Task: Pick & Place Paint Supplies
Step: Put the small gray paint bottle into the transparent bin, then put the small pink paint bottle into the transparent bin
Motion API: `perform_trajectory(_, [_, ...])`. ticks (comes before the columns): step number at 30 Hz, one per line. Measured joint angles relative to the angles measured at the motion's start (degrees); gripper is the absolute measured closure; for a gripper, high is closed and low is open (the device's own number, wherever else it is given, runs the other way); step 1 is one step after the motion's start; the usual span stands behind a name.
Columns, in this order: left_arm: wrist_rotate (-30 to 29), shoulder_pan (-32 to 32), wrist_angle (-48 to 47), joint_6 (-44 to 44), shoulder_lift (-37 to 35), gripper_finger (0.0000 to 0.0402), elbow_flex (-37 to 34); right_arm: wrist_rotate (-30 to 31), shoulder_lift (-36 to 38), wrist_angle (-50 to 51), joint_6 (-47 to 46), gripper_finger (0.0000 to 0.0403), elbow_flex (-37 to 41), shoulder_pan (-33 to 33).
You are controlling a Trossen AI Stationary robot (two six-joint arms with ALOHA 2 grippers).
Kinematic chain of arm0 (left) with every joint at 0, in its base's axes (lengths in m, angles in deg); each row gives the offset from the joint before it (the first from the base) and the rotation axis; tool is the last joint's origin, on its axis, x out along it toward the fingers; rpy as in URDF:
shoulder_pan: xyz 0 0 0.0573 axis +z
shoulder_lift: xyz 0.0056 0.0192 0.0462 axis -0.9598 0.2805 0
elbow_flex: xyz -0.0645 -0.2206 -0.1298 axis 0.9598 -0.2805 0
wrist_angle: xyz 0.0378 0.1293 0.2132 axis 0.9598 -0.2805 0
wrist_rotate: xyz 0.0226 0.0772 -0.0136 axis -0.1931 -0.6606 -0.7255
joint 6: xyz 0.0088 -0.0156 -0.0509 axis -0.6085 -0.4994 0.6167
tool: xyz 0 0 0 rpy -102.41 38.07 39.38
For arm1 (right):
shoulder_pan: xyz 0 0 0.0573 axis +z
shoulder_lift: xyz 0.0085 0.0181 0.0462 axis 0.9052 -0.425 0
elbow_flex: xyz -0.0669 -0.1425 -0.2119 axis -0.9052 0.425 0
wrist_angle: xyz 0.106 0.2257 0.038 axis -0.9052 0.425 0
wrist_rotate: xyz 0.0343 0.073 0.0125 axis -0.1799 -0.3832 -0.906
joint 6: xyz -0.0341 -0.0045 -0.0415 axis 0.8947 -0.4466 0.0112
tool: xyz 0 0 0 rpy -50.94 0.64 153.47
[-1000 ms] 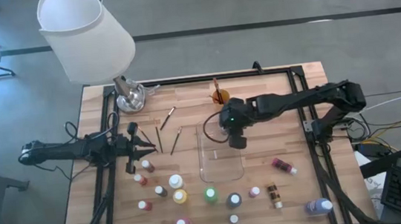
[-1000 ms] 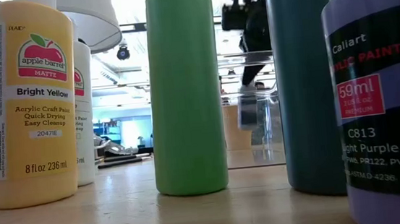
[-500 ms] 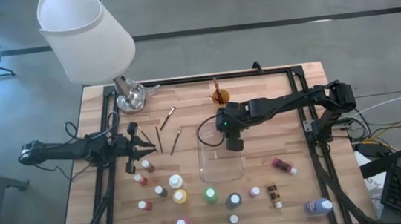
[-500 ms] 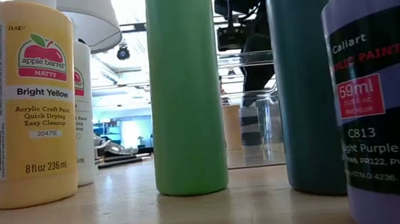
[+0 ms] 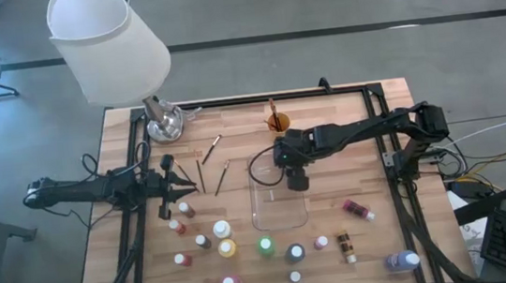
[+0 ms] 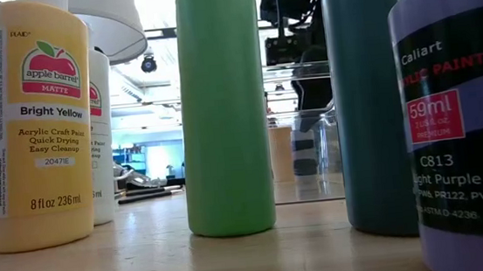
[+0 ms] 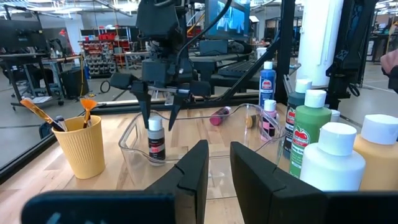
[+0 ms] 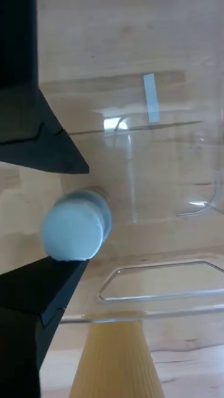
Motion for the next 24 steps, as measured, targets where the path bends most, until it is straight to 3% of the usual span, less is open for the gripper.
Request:
perform_trajectory(14, [0.00,0.00,-0.11,0.01,0.02,0.0328,0.00,1.70,7.15,4.39,1.64,0.0208,-0.56,0.22])
perform_trajectory(24, [-0.01,0.01,-0.41,0.00,0.02,0.0328,0.00,1.40,16.95,21.03,-11.20,0.0216,-0.61,6.14])
